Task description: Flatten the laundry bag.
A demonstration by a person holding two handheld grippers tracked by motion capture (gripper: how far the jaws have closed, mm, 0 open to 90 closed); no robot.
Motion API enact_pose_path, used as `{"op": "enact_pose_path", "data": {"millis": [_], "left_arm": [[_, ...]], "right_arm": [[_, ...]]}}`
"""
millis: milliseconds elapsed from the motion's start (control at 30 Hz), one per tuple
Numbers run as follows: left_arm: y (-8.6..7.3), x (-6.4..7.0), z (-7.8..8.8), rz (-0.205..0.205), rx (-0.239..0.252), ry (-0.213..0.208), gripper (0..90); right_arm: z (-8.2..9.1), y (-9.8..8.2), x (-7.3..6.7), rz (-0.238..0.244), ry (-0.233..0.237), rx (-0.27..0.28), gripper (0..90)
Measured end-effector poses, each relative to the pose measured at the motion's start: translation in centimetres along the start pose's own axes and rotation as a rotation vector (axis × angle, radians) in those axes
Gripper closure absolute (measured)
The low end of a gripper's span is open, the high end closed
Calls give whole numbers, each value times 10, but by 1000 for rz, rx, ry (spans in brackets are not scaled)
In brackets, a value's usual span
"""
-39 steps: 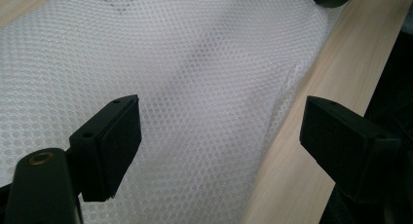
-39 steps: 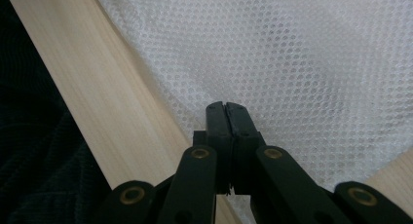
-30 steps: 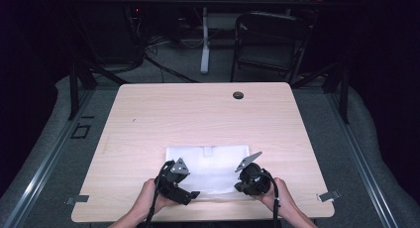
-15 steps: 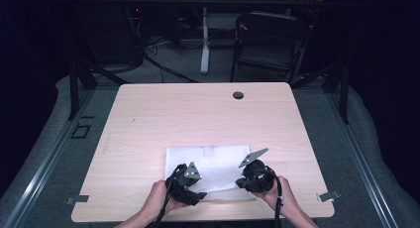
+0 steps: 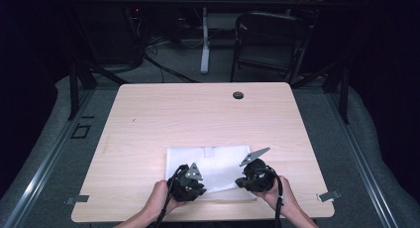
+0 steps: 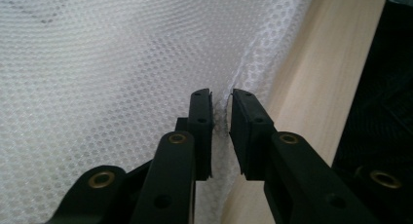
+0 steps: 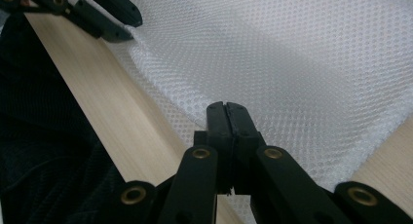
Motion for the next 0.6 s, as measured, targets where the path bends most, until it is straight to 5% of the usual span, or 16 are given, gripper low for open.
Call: {"op": "enact_pose_path", "data": {"millis": [33, 200, 367, 467, 600], "left_arm": [[0, 1, 0, 0, -1, -3, 615], [2, 6, -3, -6, -6, 30, 455], [1, 2, -6, 3, -14, 42, 545], [4, 3, -9, -21, -18, 40, 728], [5, 4, -8, -16, 0, 59, 849]], "right_arm": [[0, 0, 0, -3, 4, 5, 900], [2, 2, 1, -14, 14, 26, 900], [6, 4, 1, -27, 20, 44, 900], [6, 4, 1, -33, 24, 54, 900], [7, 3, 3, -29, 16, 48, 900]]}}
Point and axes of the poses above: each handheld gripper's, and its own axes: z roughly backward along the jaws, y roughly out of its top, x roughly to its right, the point moved 2 cm from there along -z, roughly forward along the jaws, and after that the axes turned 1 degree about y, right-handed, at the moved point
